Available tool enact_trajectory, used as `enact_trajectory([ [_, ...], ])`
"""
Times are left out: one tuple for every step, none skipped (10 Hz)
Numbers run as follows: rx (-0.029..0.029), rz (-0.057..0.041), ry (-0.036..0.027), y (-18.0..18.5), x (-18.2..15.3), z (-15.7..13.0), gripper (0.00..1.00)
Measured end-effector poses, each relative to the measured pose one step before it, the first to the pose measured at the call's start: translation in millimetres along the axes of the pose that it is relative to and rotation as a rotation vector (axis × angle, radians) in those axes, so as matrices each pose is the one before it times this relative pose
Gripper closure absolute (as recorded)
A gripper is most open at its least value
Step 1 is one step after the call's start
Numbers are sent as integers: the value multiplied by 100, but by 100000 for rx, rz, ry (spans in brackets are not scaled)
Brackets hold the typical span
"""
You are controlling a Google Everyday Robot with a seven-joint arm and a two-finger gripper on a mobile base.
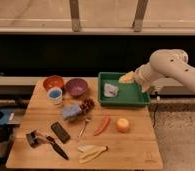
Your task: Place towel in purple bowl
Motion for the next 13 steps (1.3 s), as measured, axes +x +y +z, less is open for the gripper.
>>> enact_trajectory([
  [21, 815, 524, -138, -167, 627, 21],
  [-96, 109, 698, 6, -106, 821, 21],
  [-230, -658, 1254, 398, -55, 1413, 21],
  [-536, -1407, 1565, 1136, -112, 1672, 21],
  [-295, -1328, 1394, 1099, -89, 1503, 21],
  [-398, -1645, 1581, 1343, -106, 1715, 21],
  [-221, -1817, 2335, 1205, 53, 2457, 21],
  [175, -693, 1171, 301, -96, 1572, 21],
  [805, -527, 749, 14, -545, 1735, 21],
  [776, 206, 1139, -136, -985, 1691, 21],
  [773, 378, 641, -316, -435, 648, 21],
  [244, 147, 298, -119, -209, 362, 21],
  [-81, -32, -85, 44, -36, -73, 21],
])
